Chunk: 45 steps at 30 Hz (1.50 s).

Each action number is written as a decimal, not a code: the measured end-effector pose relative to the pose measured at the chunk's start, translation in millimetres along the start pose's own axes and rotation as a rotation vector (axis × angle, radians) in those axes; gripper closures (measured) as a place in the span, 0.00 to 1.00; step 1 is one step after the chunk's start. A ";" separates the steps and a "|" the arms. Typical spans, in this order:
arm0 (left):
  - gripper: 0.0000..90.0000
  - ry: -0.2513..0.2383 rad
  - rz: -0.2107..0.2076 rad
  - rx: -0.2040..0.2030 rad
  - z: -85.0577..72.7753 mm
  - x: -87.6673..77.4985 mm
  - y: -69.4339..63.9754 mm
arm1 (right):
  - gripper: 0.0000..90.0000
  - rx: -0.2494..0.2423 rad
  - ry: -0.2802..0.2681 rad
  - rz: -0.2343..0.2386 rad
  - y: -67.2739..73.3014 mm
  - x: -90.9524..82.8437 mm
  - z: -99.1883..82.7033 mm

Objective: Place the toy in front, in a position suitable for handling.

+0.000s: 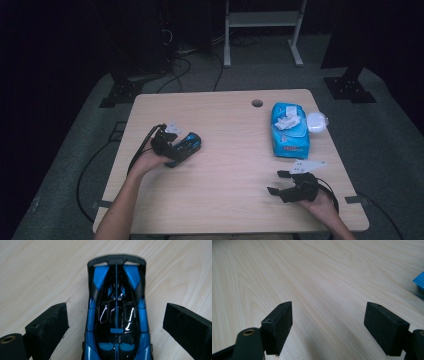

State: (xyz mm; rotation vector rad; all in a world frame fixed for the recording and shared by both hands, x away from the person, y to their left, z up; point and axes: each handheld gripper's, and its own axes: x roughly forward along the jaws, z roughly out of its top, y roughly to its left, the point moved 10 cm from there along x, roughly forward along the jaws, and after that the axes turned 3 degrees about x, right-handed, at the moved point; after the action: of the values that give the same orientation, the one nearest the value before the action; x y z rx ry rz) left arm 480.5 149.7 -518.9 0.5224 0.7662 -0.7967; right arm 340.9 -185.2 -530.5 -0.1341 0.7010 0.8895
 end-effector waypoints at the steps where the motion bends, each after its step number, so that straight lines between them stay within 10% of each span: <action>1: 0.06 0.008 -0.005 -0.003 -2.7 2.5 -0.3 | 0.25 0.002 -0.002 -0.001 -0.2 -0.2 0.1; 12: 0.25 0.035 -0.019 0.022 -8.3 10.4 -1.7 | 0.25 -0.002 0.000 -0.001 -0.4 0.2 0.7; 25: 0.27 0.097 -0.044 -0.046 -14.3 18.4 -3.4 | 0.25 -0.003 0.002 -0.002 -1.2 0.0 -0.2; 45: 0.28 0.228 -0.056 -0.022 -12.8 16.3 -4.0 | 0.25 -0.011 0.015 0.002 1.0 3.6 -1.7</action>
State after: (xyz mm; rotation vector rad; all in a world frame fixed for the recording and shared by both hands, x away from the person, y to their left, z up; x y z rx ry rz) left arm 479.7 148.8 -539.9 0.5804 1.0019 -0.7874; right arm 340.8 -182.9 -533.8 -0.1497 0.7105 0.8954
